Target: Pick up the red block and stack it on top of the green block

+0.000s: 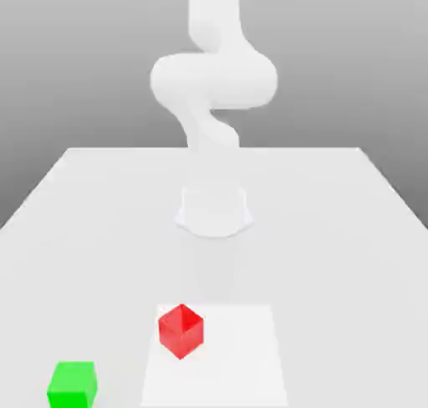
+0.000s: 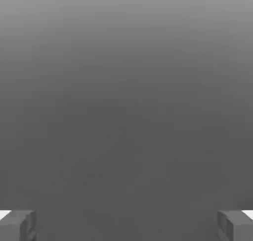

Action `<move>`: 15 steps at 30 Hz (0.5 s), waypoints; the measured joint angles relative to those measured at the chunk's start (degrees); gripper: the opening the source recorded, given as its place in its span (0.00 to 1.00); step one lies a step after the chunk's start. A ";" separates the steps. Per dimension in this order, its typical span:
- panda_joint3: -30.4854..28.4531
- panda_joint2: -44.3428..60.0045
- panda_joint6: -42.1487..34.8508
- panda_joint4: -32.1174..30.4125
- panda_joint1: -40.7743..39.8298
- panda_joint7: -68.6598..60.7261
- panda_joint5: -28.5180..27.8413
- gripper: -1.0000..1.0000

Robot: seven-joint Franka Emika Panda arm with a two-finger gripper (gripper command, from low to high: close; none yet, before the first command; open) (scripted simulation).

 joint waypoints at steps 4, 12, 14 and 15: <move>-1.32 9.32 5.03 -4.84 -0.25 4.12 4.06 0.50; -0.69 26.51 14.50 -13.93 -1.95 14.71 7.63 0.50; -0.31 30.60 16.98 -16.24 -2.67 18.43 7.01 0.50; -0.15 32.60 18.24 -17.40 -3.08 20.55 6.34 0.50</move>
